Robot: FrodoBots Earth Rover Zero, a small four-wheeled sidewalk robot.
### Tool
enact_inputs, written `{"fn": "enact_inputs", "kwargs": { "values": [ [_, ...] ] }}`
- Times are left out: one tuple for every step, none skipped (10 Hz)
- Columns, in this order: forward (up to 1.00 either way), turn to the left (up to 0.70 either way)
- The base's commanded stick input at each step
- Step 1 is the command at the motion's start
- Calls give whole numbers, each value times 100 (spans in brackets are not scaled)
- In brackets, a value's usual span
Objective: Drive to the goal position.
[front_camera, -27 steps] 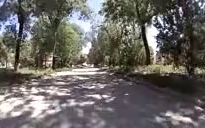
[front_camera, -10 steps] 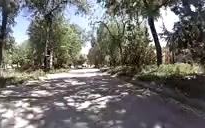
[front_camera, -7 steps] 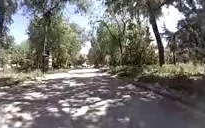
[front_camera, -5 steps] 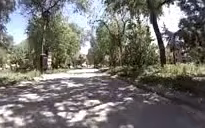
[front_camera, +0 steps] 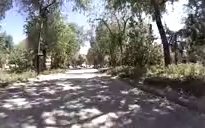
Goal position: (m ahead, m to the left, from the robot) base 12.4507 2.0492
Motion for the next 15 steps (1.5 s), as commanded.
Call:
{"fn": "enact_inputs", "kwargs": {
  "values": [
    [70,1],
    [70,1],
    [70,1],
    [70,1],
    [70,1],
    [70,1],
    [70,1],
    [70,16],
    [70,32],
    [70,32],
    [70,31],
    [70,25],
    [70,6],
    [70,1],
    [70,1]
  ]
}}
